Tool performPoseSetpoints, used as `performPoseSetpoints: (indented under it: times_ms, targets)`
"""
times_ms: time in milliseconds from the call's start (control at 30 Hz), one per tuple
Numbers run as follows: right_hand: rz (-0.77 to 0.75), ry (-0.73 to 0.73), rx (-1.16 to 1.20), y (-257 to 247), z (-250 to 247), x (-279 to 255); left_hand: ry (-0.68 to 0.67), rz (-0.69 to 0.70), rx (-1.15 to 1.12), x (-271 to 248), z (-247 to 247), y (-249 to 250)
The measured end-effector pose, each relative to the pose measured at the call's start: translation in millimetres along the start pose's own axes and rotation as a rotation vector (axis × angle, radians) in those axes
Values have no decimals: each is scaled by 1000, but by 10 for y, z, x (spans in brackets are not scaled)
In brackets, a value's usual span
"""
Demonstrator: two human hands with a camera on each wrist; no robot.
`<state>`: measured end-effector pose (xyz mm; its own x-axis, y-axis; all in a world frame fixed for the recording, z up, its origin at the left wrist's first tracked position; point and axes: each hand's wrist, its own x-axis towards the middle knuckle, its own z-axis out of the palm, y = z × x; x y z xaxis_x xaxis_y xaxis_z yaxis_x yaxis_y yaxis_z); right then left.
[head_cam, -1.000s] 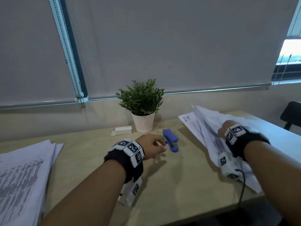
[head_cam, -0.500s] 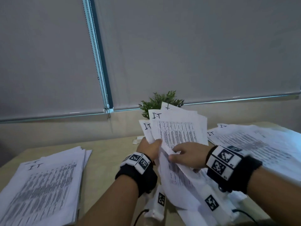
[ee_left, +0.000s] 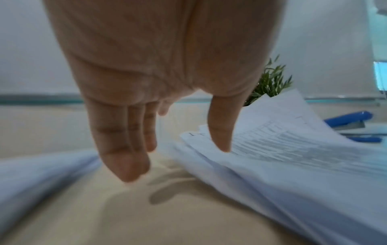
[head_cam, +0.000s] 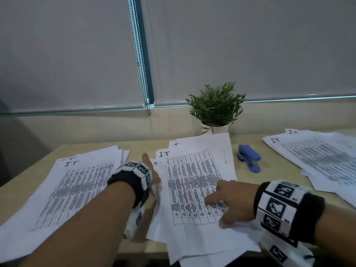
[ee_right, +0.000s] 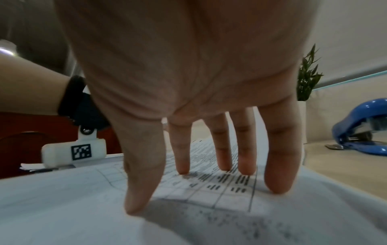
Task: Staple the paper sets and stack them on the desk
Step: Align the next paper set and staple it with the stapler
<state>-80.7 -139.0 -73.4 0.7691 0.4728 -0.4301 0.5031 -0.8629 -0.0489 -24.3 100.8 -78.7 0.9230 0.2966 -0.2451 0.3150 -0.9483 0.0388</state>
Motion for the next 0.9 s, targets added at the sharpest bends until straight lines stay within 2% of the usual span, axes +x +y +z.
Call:
performPoseSetpoints:
  times_ms: [67,133,200,267,333,367,433,500,600,700,900]
  targets:
    - [0,-7,-8,-29,-17,21,39,21,27,-50,-165,-9]
    - [-11,-14,-1,-28,-68,47,27,168,118,-105,-288,94]
    - [-40,-45,43,-5,-172,47,-79,319,221,-150,-275,238]
    - [-31,-59,116,80,-327,50,-173,413,249,-176,-210,377]
    - [50,25,137,257,-490,123,-232,501,274,-186,-157,472]
    - [111,118,127,373,-571,182,-257,538,303,-179,-134,502]
    - [281,338,69,643,-683,320,-276,577,356,-167,-88,520]
    - [482,470,-4,922,-693,459,-275,601,374,-177,-64,496]
    - [650,425,65,1249,-548,652,-294,634,336,-203,-60,410]
    - [666,389,113,1463,-437,813,-293,675,293,-227,-72,371]
    - [610,543,335,1030,-648,567,-282,626,442,-241,-12,456]
